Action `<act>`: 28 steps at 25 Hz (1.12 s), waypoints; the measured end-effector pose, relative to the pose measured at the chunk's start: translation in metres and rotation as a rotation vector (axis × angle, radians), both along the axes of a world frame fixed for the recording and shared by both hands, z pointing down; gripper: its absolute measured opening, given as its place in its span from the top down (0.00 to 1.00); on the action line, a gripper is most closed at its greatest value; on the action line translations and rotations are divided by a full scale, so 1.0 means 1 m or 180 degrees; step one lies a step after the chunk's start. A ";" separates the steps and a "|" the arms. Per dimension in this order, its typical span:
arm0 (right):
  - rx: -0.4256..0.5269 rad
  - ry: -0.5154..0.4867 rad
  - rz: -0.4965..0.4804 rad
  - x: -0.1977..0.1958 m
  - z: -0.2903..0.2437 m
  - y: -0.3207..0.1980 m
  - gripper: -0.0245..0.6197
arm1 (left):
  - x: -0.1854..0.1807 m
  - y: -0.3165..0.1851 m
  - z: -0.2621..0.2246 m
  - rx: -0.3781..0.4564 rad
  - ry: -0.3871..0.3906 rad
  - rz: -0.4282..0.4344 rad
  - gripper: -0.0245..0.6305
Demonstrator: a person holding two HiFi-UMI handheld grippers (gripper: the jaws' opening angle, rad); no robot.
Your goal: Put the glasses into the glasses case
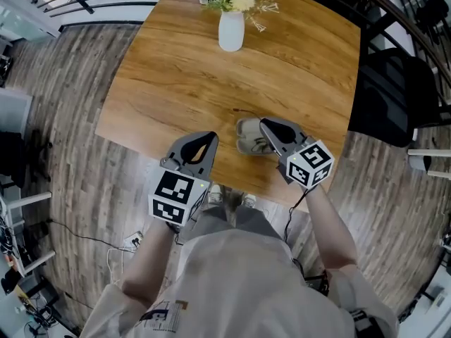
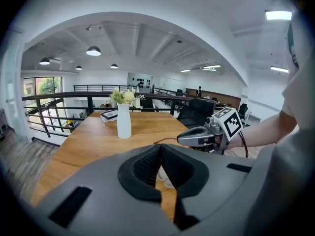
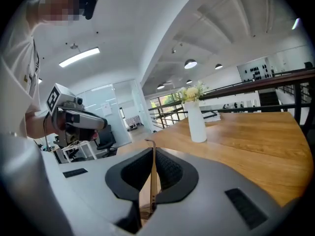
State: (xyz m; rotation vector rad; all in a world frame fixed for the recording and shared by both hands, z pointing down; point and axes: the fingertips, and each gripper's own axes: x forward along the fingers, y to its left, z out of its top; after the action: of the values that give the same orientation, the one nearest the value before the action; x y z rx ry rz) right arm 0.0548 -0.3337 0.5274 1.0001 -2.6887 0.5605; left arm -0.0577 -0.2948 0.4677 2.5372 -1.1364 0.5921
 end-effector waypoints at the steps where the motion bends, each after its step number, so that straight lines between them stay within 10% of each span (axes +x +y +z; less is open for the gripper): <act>1: -0.0009 -0.0015 -0.0017 -0.001 0.004 0.001 0.90 | 0.001 0.001 0.003 -0.0023 -0.0002 0.0005 0.94; 13: -0.0115 0.0552 -0.0389 0.003 0.068 0.021 0.90 | 0.013 0.005 0.034 -0.0176 -0.0122 0.0122 0.94; 28: -0.0417 0.2148 -0.1136 0.046 0.138 0.043 0.90 | 0.028 0.018 0.062 -0.0416 -0.0157 0.0280 0.94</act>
State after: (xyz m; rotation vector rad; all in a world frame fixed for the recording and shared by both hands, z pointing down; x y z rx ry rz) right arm 0.1009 -0.2912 0.6649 0.5216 -2.1144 0.2563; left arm -0.0296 -0.2769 0.5297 2.4830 -0.9724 0.7300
